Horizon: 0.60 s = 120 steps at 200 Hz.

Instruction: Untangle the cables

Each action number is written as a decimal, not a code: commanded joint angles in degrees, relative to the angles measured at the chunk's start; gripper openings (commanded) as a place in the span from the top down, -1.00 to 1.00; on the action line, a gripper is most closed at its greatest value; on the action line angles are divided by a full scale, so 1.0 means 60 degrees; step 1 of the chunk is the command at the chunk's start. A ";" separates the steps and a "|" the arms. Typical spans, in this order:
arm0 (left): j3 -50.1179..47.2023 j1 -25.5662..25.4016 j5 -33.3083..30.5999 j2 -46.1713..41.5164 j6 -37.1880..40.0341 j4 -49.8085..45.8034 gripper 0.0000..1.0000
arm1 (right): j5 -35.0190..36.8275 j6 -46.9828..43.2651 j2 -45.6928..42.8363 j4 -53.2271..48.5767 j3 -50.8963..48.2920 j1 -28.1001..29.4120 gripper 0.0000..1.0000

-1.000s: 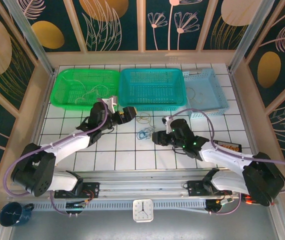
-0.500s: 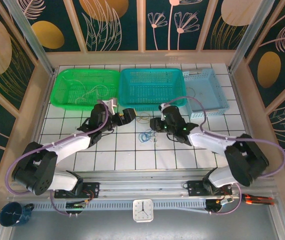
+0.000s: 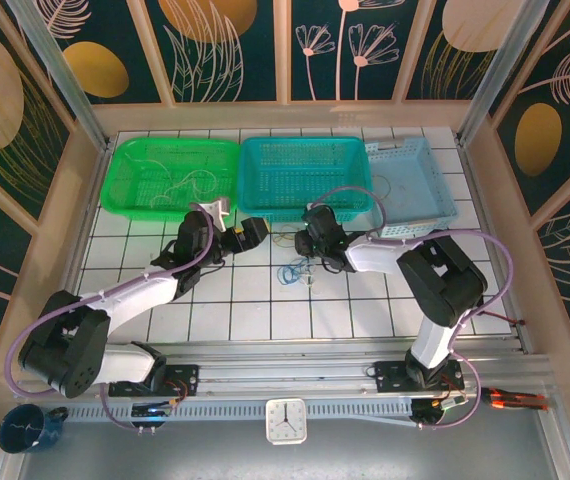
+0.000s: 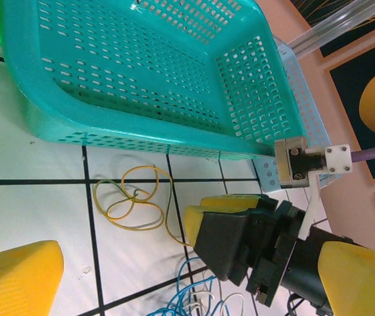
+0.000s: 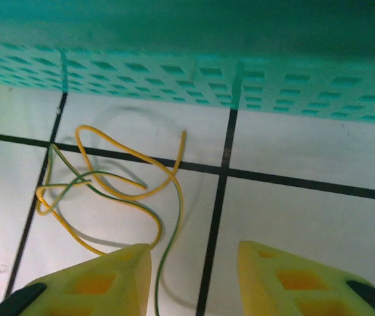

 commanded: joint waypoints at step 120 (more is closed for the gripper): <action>-0.0107 0.0082 0.0007 -0.0148 -0.0147 0.0404 -0.98 | -0.0432 0.0687 -0.0133 0.0716 -0.0590 -0.0356 0.31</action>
